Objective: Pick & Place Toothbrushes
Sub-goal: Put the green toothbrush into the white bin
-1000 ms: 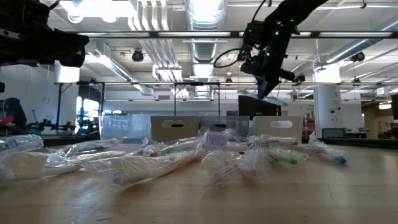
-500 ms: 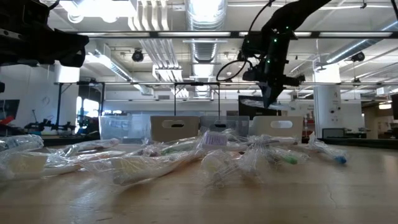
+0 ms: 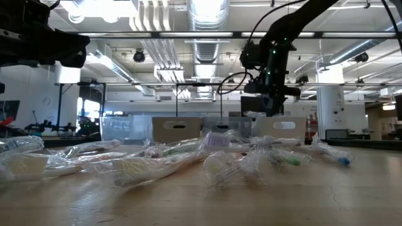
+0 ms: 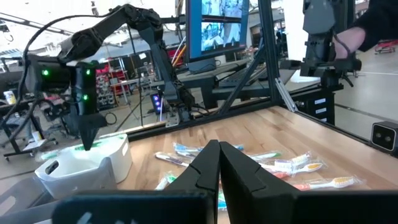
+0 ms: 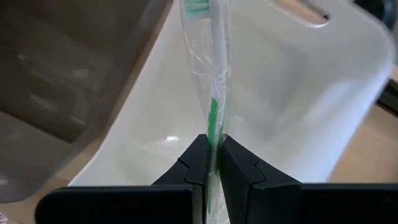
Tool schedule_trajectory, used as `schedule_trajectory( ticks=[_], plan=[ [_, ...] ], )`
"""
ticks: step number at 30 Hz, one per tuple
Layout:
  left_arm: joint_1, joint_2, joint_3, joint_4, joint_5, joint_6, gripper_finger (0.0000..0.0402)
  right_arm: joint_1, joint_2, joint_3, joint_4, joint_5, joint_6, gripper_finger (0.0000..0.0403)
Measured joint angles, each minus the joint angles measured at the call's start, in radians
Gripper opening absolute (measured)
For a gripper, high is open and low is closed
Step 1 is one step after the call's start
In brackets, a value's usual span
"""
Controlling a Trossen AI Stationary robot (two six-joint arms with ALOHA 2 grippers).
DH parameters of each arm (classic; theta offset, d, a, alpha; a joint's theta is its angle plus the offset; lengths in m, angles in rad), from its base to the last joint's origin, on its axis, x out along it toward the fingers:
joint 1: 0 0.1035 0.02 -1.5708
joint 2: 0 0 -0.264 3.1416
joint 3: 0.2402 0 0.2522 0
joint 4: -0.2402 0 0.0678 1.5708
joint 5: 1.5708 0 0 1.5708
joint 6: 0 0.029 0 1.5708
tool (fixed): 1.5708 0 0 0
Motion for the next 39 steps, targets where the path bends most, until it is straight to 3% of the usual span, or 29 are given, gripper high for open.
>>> schedule_trajectory(
  ticks=[17,31,39],
  plan=[
    [-0.001,0.000,0.000,0.000,0.000,0.000,0.0014,-0.014,0.150,-0.001,0.018,-0.014,-0.025,0.0020],
    [-0.001,0.000,0.000,0.000,0.000,0.000,0.0014,-0.020,0.199,0.001,0.032,-0.026,-0.027,0.0020],
    [0.000,0.000,0.000,0.000,0.000,0.000,0.0014,-0.021,0.192,0.000,0.046,-0.015,-0.031,0.0045]
  ],
)
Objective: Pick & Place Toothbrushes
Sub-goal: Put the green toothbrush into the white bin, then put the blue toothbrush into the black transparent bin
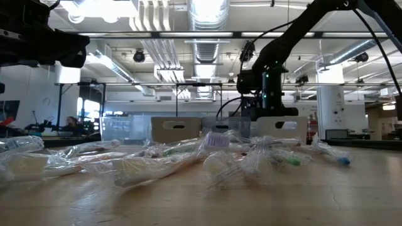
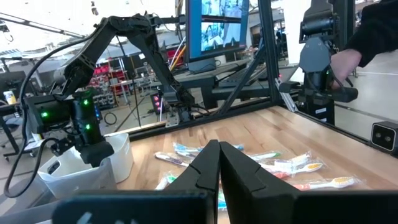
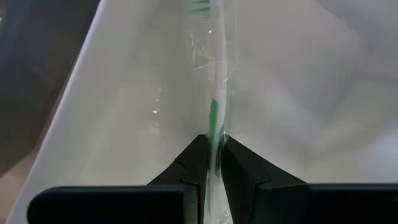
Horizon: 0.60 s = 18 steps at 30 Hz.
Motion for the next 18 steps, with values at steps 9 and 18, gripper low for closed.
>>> schedule_trajectory(
  ticks=[9,18],
  plan=[
    [0.001,0.000,0.000,0.000,0.000,0.000,0.0014,0.000,0.000,0.000,0.001,0.000,0.001,0.0080],
    [0.001,0.000,0.000,0.000,0.000,0.000,0.0014,0.000,-0.004,0.000,0.001,0.002,0.001,0.0123]
  ],
)
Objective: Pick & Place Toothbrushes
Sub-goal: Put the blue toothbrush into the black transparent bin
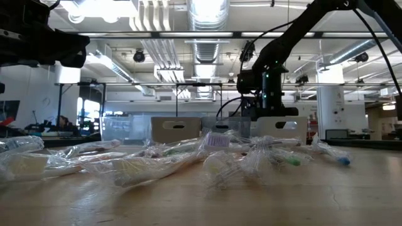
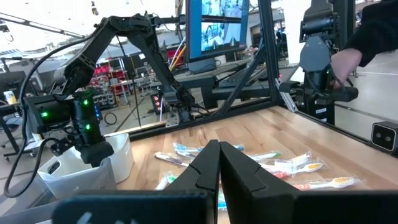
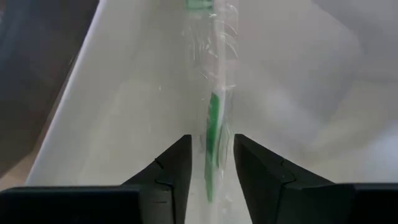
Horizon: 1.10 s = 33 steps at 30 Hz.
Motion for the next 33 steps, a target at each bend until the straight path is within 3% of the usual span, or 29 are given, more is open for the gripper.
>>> schedule_trajectory(
  ticks=[14,33],
  plan=[
    [0.000,0.000,0.000,0.000,0.000,0.000,0.0014,-0.002,-0.145,0.000,0.006,0.014,-0.015,0.0152],
    [-0.001,0.000,0.000,0.000,0.000,0.000,0.0014,0.031,-0.355,0.000,-0.003,0.007,0.000,0.0081]
  ],
)
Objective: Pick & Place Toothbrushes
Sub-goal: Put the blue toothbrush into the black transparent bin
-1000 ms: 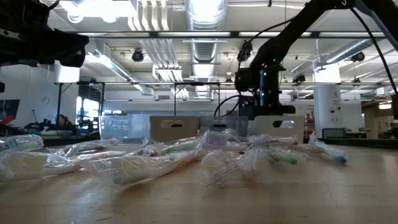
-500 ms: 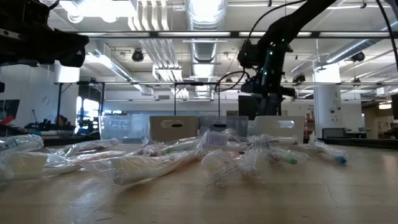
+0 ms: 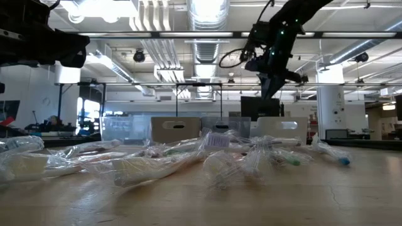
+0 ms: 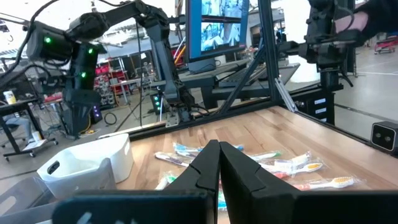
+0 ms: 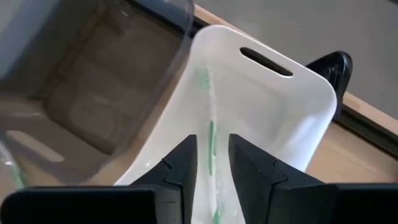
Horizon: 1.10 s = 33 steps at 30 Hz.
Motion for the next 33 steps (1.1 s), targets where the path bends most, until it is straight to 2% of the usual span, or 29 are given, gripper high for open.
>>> schedule_trajectory(
  ticks=[18,33],
  plan=[
    [0.000,0.000,0.000,0.000,0.000,0.000,0.0014,0.147,-0.077,0.000,-0.068,-0.005,0.053,0.0033],
    [0.001,0.000,0.000,0.000,0.000,0.000,0.0014,0.318,-0.100,0.000,-0.113,-0.005,0.176,0.0046]
  ],
)
